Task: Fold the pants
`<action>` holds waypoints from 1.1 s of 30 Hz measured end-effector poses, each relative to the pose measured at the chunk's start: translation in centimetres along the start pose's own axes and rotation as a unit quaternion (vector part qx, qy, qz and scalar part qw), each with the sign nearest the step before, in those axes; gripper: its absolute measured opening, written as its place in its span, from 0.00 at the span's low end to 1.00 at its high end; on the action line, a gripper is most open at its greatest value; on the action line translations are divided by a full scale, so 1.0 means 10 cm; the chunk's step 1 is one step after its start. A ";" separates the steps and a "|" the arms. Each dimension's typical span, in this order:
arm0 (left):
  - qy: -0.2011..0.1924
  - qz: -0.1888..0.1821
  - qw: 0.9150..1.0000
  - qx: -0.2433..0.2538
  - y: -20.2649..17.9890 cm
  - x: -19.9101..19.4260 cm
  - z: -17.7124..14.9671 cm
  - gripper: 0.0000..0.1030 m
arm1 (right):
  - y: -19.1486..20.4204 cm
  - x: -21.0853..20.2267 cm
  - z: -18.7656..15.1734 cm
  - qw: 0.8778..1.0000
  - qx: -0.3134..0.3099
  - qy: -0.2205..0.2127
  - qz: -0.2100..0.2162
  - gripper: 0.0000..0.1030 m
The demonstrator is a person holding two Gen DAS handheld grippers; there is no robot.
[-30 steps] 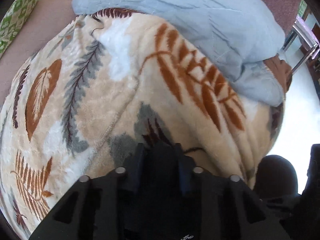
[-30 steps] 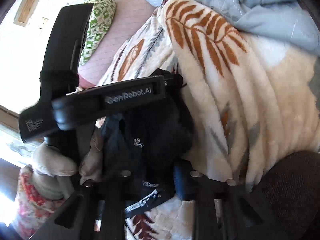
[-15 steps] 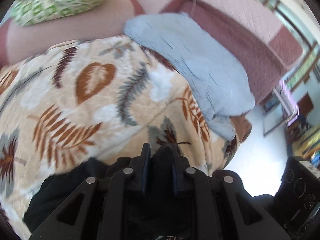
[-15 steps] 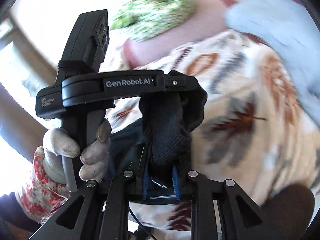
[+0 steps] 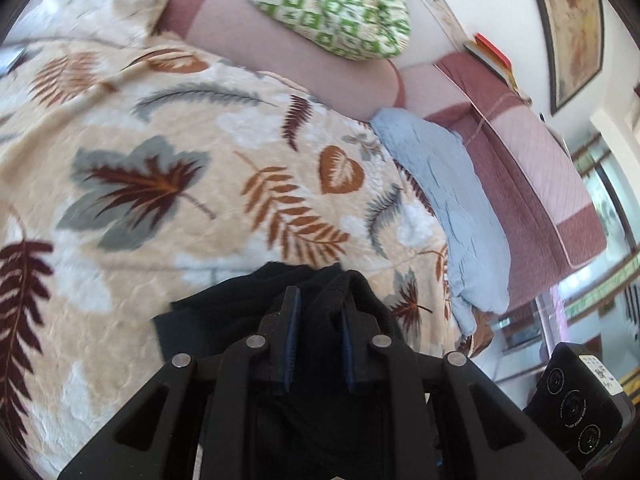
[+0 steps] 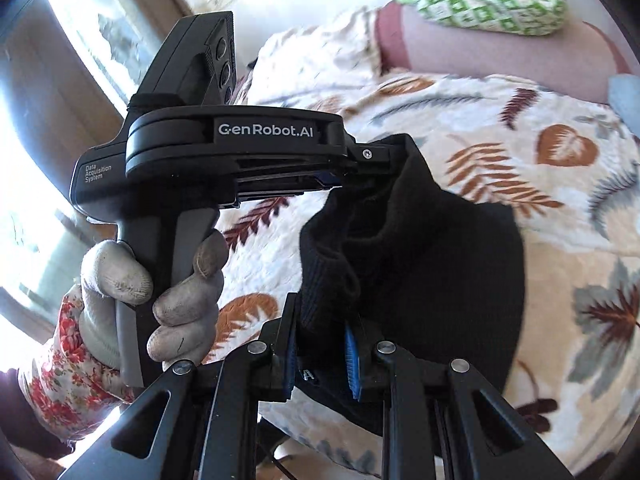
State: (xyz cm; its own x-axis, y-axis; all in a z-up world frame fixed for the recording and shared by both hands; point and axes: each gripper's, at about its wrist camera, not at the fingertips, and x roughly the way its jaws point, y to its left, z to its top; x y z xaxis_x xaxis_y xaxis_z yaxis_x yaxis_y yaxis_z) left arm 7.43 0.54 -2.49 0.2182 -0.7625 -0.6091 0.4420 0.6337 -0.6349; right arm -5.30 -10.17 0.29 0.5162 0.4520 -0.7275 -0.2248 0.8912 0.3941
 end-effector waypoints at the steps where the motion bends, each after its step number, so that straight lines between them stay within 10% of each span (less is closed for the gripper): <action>1: -0.004 -0.003 1.000 -0.014 0.10 -0.03 -0.03 0.17 | 0.03 0.07 -0.01 1.000 -0.006 0.008 -0.001 0.22; 12: -0.042 -0.011 0.989 -0.140 0.93 -0.43 -0.25 0.43 | 0.40 0.18 -0.07 0.994 -0.100 0.029 0.024 0.56; 20: -0.082 0.045 0.990 -0.110 0.70 -0.85 -0.39 0.44 | 0.03 -0.34 0.30 0.998 -0.055 -0.012 0.001 0.57; 24: -0.052 0.022 0.994 -0.094 0.41 -0.61 -0.47 0.44 | -0.18 -0.03 0.64 1.000 -0.019 0.001 -0.021 0.45; 29: 0.024 0.079 0.989 -0.121 0.51 -0.08 -0.73 0.44 | -0.32 0.68 0.69 0.996 0.002 0.079 -0.042 0.43; 33: 0.014 0.075 0.988 -0.131 0.57 -0.05 -0.80 0.46 | -0.30 0.83 0.58 0.994 -0.019 0.087 -0.059 0.44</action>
State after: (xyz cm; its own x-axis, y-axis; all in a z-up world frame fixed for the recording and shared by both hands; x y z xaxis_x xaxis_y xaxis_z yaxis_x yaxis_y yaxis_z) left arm 2.87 5.59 -9.64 0.2380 -0.6554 -0.7168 0.1644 0.7545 -0.6353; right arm 4.45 -9.34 -3.62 0.3903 0.3412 -0.8551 -0.2037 0.9378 0.2812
